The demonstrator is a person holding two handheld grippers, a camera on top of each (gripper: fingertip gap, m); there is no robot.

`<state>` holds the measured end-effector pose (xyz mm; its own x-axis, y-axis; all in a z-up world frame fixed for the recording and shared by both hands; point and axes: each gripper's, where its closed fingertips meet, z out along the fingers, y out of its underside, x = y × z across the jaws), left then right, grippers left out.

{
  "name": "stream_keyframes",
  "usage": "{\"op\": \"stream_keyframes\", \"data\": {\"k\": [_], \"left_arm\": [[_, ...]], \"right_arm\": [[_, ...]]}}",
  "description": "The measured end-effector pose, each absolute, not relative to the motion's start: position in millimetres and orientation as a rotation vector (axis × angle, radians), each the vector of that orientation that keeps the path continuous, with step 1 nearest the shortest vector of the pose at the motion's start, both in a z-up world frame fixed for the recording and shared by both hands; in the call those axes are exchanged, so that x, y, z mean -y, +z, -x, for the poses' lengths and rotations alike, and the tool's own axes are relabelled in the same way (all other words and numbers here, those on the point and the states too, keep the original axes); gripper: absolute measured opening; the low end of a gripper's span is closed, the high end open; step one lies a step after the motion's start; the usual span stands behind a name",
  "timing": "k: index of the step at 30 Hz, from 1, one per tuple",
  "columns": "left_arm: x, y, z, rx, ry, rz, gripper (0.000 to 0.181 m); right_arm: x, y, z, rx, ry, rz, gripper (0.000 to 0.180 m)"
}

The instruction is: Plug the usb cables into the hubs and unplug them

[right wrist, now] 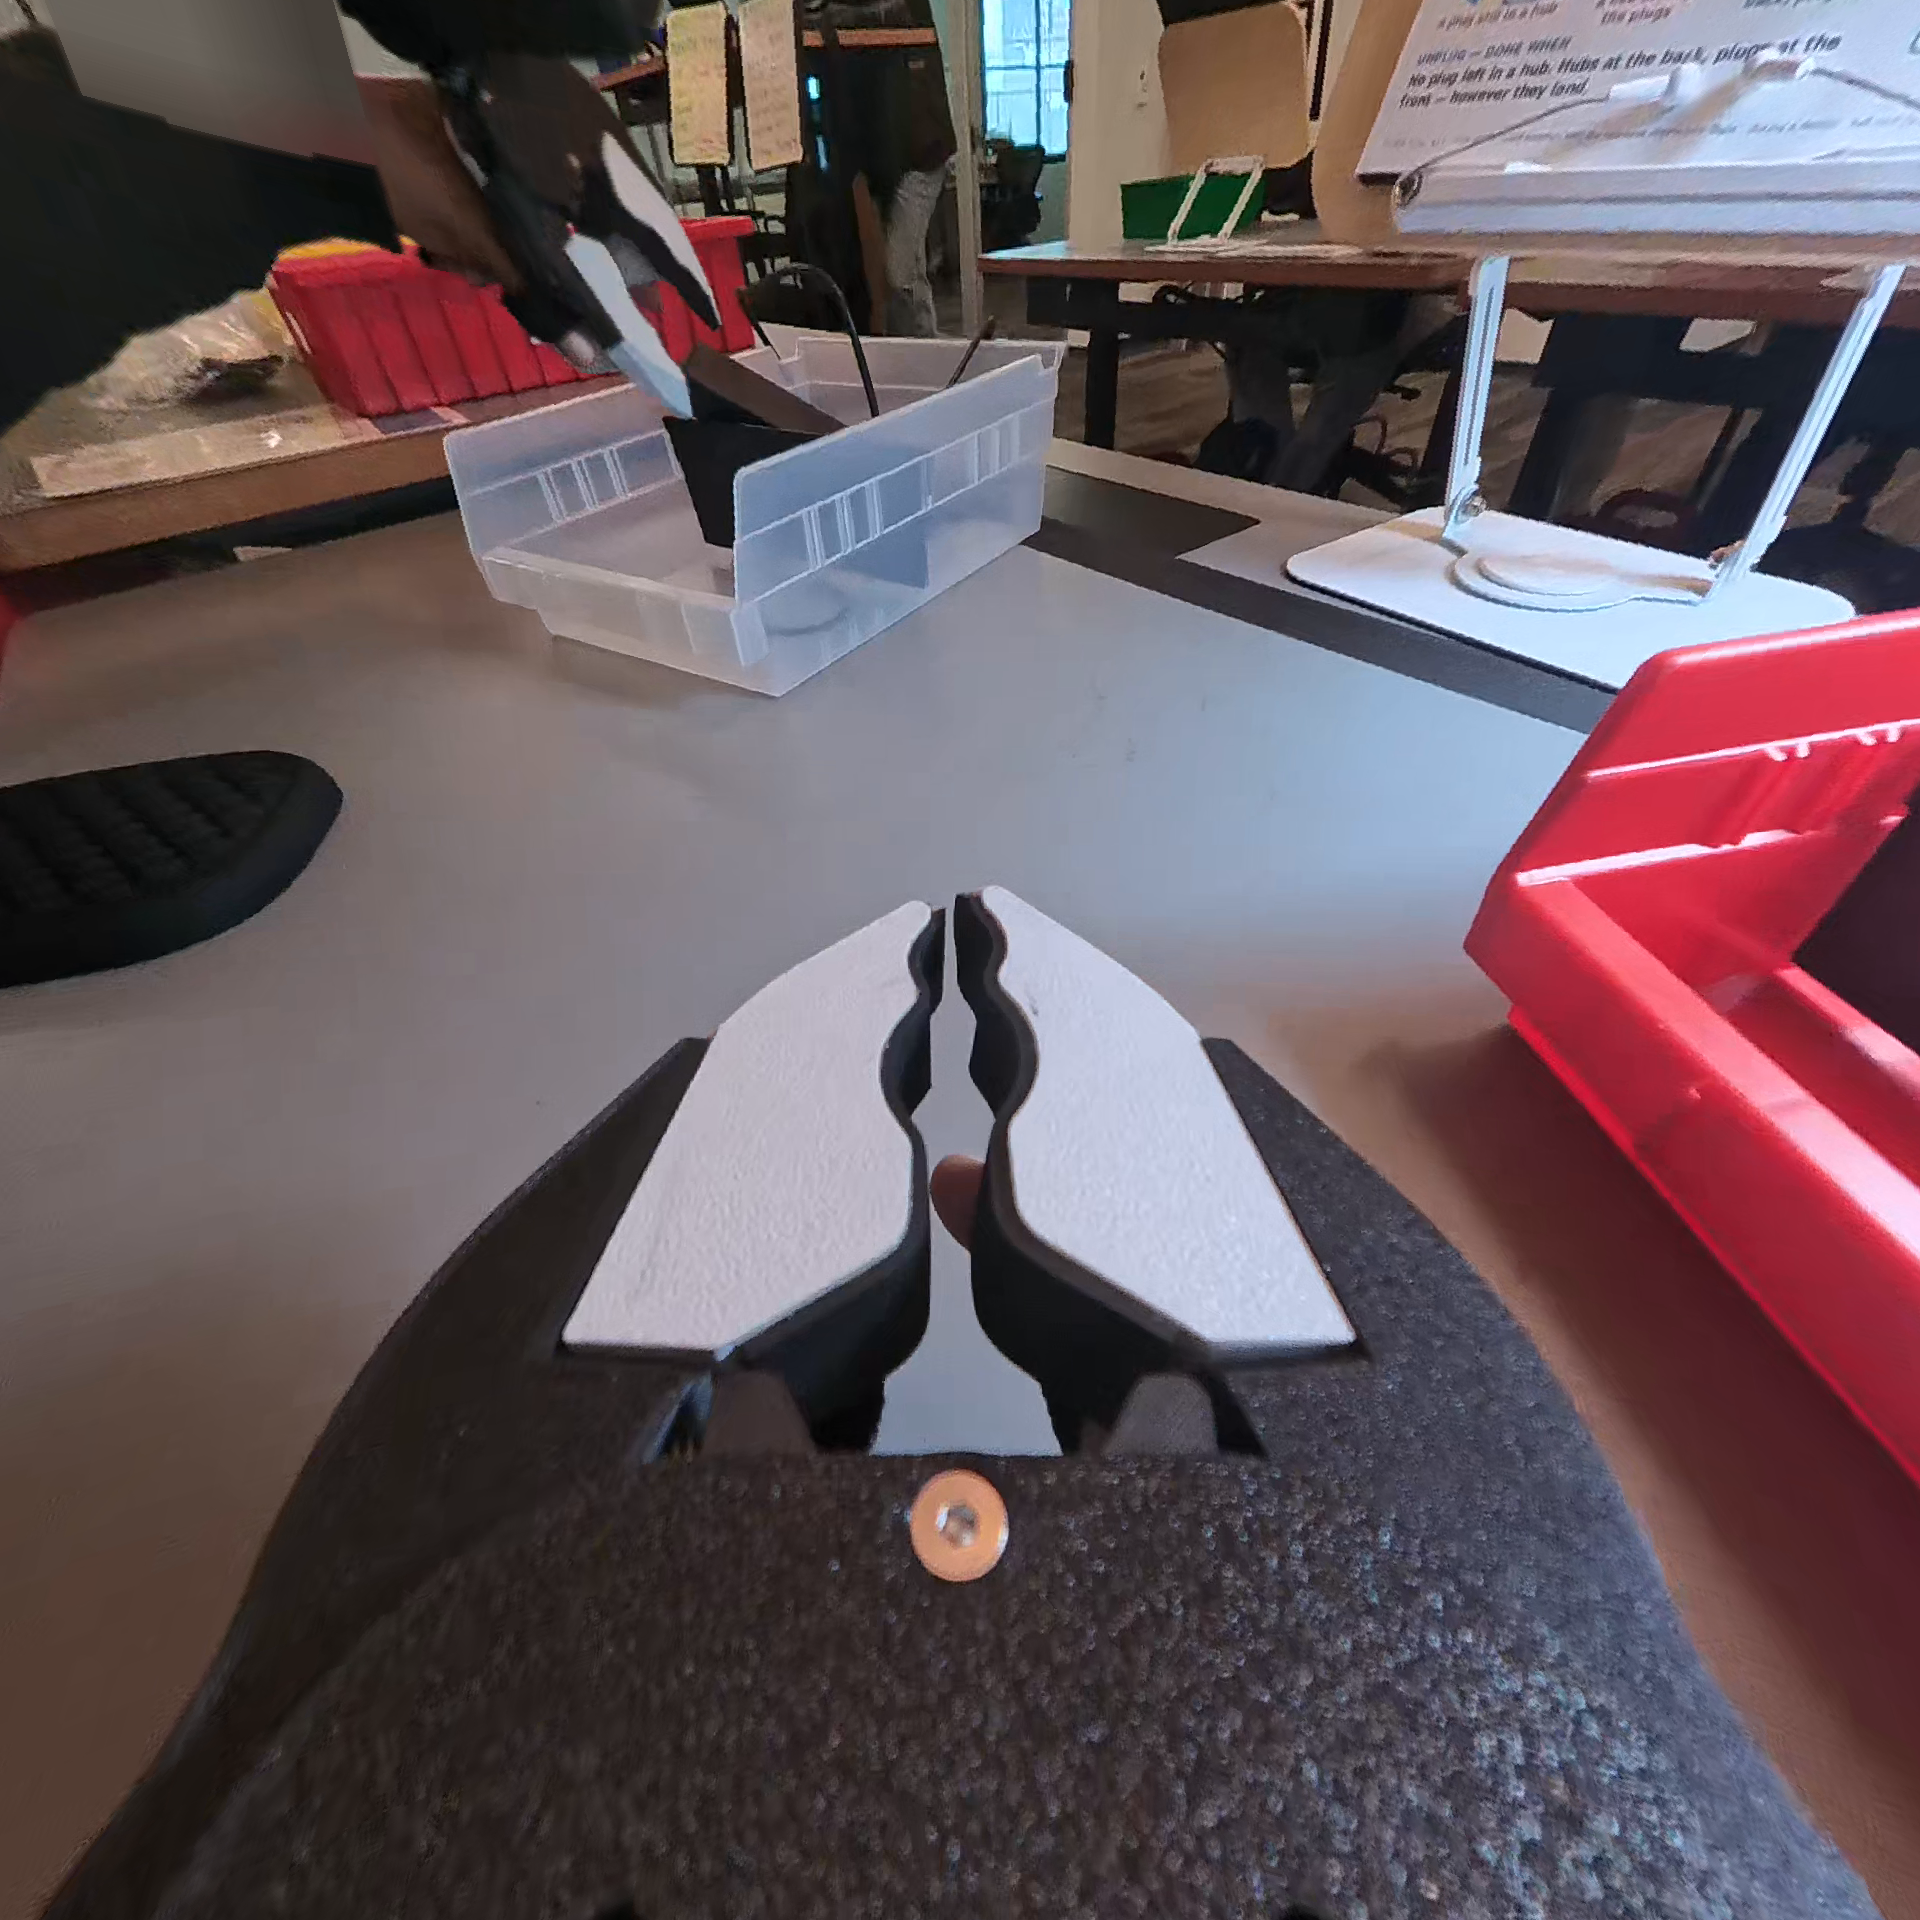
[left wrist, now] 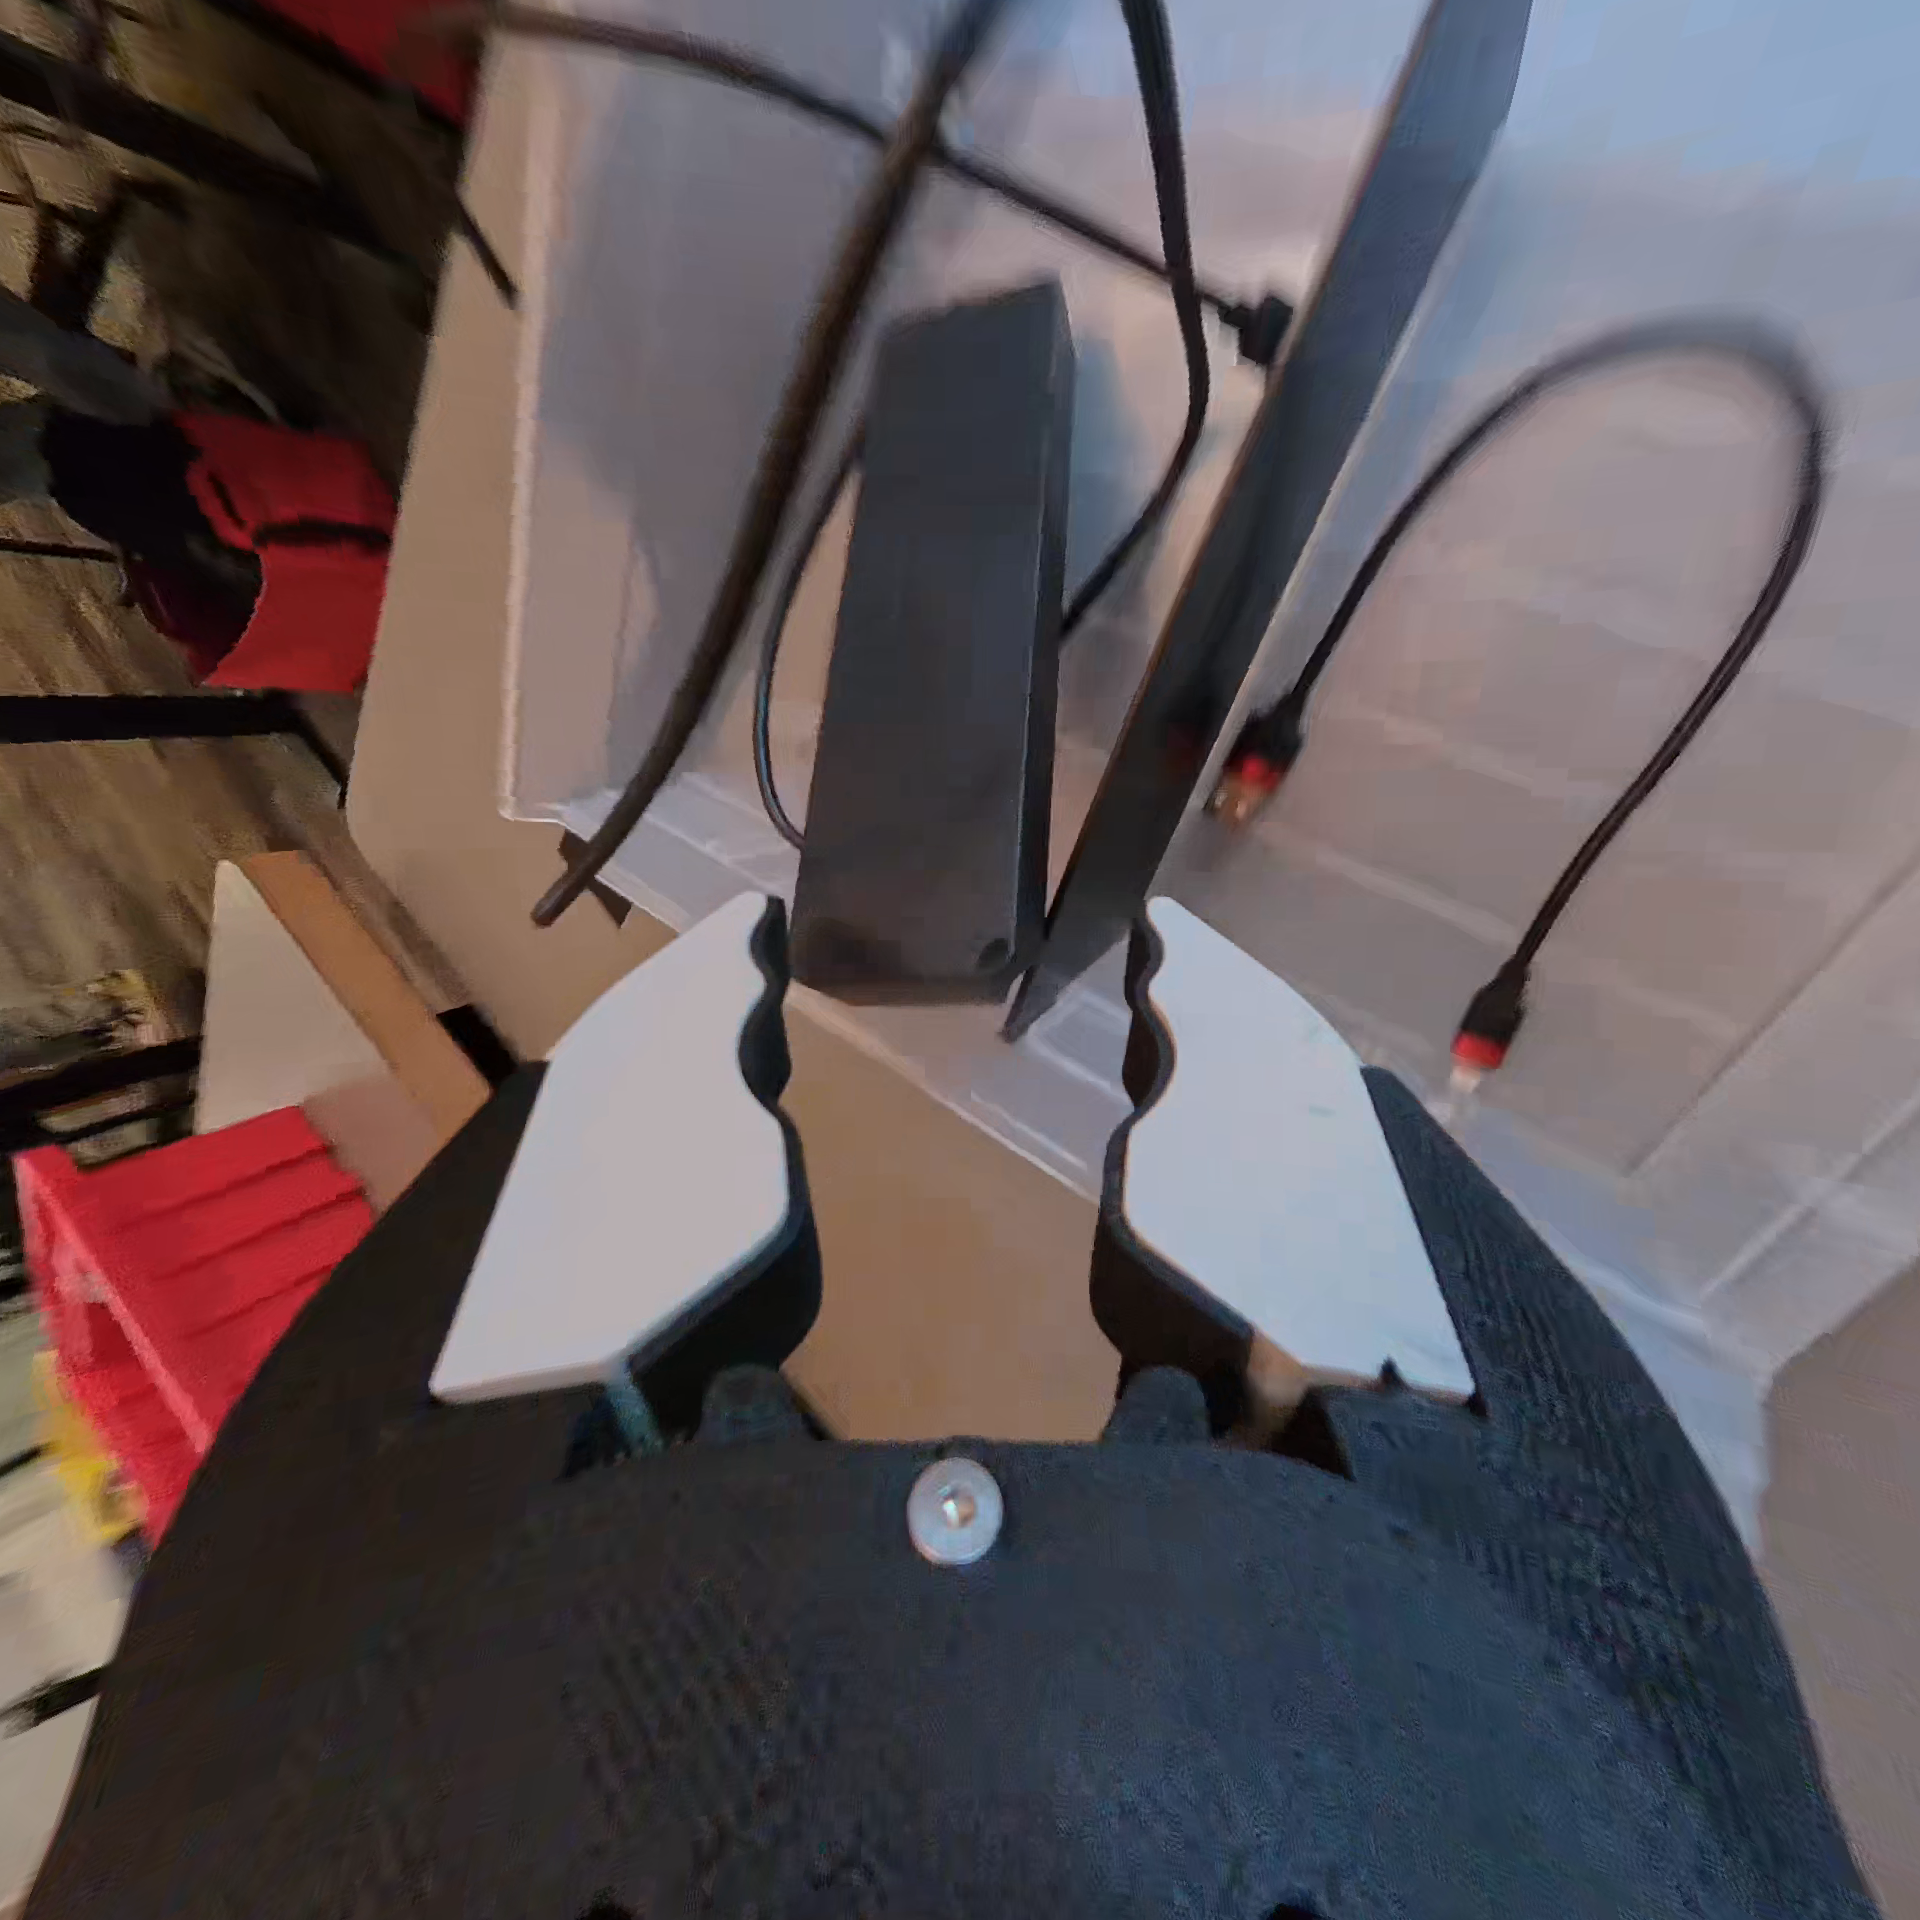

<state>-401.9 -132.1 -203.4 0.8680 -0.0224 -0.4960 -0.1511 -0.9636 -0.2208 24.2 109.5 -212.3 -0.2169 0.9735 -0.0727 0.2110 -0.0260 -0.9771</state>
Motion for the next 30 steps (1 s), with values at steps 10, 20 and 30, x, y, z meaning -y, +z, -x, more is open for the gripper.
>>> {"op": "stream_keyframes", "data": {"k": [10,20,30], "left_arm": [[142.3,-223.5,414.5,-0.17,0.437,3.06,0.055],[82.3,-107.4,372.0,0.006,0.37,2.44,0.023],[75.6,-63.2,344.6,-0.076,0.527,2.339,0.023]], "right_arm": [[-111.4,-217.3,-27.8,1.517,1.393,1.341,0.002],[-85.4,-233.0,-21.7,1.685,1.276,1.227,0.002],[-67.1,-228.1,-24.1,1.752,1.163,1.058,0.003]]}}
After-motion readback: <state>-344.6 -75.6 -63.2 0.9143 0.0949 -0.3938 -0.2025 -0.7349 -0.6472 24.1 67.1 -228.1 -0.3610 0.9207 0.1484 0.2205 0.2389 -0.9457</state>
